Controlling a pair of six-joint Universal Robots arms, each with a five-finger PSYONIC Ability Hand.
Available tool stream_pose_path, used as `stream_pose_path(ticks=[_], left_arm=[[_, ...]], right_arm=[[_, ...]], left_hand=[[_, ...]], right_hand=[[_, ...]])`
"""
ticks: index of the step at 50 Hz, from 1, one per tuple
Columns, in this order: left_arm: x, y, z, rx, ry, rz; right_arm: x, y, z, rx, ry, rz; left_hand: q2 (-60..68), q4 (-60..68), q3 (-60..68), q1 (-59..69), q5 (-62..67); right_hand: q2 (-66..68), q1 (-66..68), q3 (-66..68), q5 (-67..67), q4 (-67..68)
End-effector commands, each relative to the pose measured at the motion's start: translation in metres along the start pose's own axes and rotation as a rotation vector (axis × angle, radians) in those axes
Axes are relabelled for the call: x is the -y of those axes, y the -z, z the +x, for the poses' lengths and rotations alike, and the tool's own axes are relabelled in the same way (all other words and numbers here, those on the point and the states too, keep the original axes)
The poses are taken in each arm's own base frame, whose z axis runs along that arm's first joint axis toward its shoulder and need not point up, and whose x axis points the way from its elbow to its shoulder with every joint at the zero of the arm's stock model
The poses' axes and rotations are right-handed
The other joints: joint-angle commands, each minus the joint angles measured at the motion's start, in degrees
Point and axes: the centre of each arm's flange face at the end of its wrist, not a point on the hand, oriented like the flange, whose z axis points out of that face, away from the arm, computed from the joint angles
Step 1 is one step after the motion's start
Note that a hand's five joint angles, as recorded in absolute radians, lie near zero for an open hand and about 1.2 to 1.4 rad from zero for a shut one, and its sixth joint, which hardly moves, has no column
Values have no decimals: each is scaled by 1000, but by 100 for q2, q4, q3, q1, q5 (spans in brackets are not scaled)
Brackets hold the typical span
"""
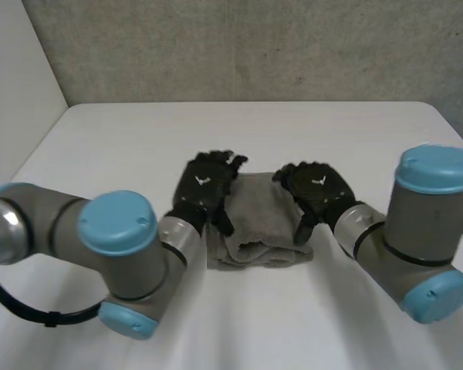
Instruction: Fold the towel.
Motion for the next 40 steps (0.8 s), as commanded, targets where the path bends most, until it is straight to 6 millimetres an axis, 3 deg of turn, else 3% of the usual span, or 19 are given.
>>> stream_pose_path(ticks=[1,5,10,12,13,14,15,16,17,18,19,20,21,22,23,25,27,30,40], left_arm=[[-31,-10,8,-17,-9,-110],[-40,-9,6,-11,-9,-162],[-30,-10,2,2,-3,-143],[-15,-10,-1,15,-2,-111],[3,-9,-4,32,-3,-67],[23,-7,-8,52,-1,-22],[23,-7,-8,52,-1,-22],[40,-5,-13,68,-1,19],[40,-5,-13,68,-1,19],[59,-2,-16,79,1,64],[79,2,-19,90,3,110],[79,2,-19,90,3,111],[98,8,-23,100,2,150],[114,14,-29,115,4,177],[114,14,-29,115,4,177],[130,21,-38,138,6,197],[156,35,-55,184,8,220],[170,45,-69,224,7,215],[183,62,-76,247,9,154]], right_arm=[[-37,-21,-10,53,-23,-118],[-39,-24,-9,52,-22,-125],[-27,-22,-5,44,-21,-89],[12,-10,4,6,1,15],[12,-10,4,6,1,16],[31,-3,8,-11,12,68],[31,-3,8,-11,12,69],[48,5,10,-27,18,116],[62,11,14,-51,17,157],[62,11,14,-51,17,157],[78,18,18,-82,8,196],[94,26,24,-125,-9,235],[94,26,24,-125,-9,235],[110,35,30,-173,-28,275],[110,35,30,-174,-28,275],[134,55,39,-258,-44,316],[140,61,42,-285,-48,311],[145,68,46,-318,-57,279],[149,73,62,-365,-67,257]], left_hand=[[198,200,207,200,197],[215,217,224,217,214],[198,200,207,200,197],[198,200,207,200,197],[181,184,191,184,181],[164,167,174,167,164],[164,167,174,167,164],[148,150,157,150,147],[147,150,157,150,147],[131,133,140,133,130],[131,133,140,133,130],[131,133,140,133,130],[131,133,140,133,130],[131,133,140,133,130],[131,133,140,133,130],[147,150,157,150,147],[164,167,174,167,164],[181,183,191,183,180],[181,183,191,183,180]], right_hand=[[-424,-332,-391,-383,-490],[-424,-332,-391,-383,-490],[-424,-332,-391,-383,-490],[-424,-332,-391,-383,-490],[-424,-332,-391,-383,-490],[-424,-332,-391,-383,-490],[-424,-332,-391,-383,-490],[-424,-332,-391,-383,-490],[-424,-332,-391,-383,-490],[-424,-332,-391,-383,-490],[-424,-332,-391,-383,-490],[-424,-332,-391,-383,-490],[-424,-332,-391,-383,-490],[-424,-332,-391,-383,-490],[-424,-332,-391,-383,-490],[-424,-332,-391,-383,-490],[-424,-332,-391,-383,-490],[-424,-332,-391,-383,-490],[-424,-332,-391,-383,-490]])
